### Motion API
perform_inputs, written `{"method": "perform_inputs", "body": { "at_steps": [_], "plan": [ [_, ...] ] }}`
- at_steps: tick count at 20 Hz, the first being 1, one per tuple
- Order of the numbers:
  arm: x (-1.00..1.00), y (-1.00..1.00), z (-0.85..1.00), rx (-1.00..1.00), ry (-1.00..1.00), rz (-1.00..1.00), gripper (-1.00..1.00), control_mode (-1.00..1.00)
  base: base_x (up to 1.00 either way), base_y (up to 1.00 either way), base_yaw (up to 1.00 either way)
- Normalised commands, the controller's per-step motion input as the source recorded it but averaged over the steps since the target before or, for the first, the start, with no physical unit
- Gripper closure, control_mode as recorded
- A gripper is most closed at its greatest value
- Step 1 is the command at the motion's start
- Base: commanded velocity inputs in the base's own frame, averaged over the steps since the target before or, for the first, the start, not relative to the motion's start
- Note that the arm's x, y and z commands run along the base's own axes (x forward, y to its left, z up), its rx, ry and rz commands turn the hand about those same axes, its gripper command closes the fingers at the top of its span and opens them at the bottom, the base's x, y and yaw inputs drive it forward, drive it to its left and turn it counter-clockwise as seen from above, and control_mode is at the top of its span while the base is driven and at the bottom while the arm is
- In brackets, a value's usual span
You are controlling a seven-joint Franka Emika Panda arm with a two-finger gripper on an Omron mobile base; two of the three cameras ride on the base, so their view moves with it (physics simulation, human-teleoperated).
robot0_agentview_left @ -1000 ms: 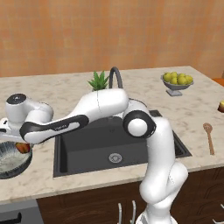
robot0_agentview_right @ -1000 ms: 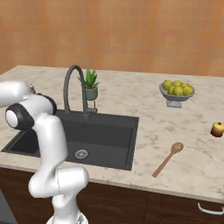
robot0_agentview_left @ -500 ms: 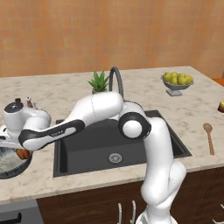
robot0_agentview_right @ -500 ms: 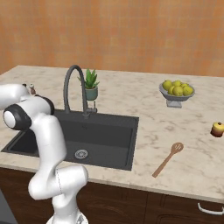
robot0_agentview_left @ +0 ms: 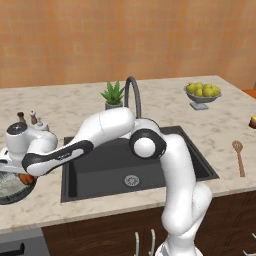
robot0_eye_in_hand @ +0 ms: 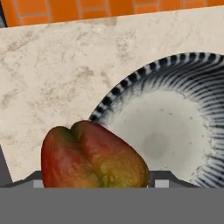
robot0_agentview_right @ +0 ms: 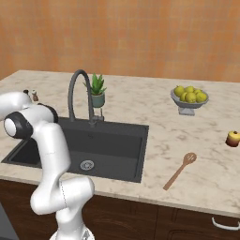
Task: Pick the bell pepper from the sink and place it in the bowl. Then pick the bowl and place it in the microwave. Then close the microwave door and press the start button.
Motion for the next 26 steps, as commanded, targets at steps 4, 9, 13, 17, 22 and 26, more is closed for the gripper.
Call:
{"method": "perform_inputs", "body": {
  "at_steps": [4,9,13,17,22,26],
  "plan": [
    [0.36,0.19,-0.24,0.0,0.0,0.0,-1.0,-1.0,0.0,0.0,0.0],
    [0.03,0.03,-0.15,0.0,0.0,0.0,-1.0,-1.0,0.0,0.0,0.0],
    [0.0,-0.01,0.03,0.0,-0.12,0.0,-1.0,-1.0,0.0,0.0,0.0],
    [0.0,-0.05,0.0,0.0,-0.13,0.0,-1.0,-1.0,0.0,0.0,0.0],
    [0.07,-0.02,-0.17,0.07,0.02,0.02,-1.0,-1.0,0.0,0.0,0.0],
    [0.04,-0.42,-0.32,0.08,0.05,0.12,-1.0,-1.0,0.0,0.0,0.0]
  ]
}}
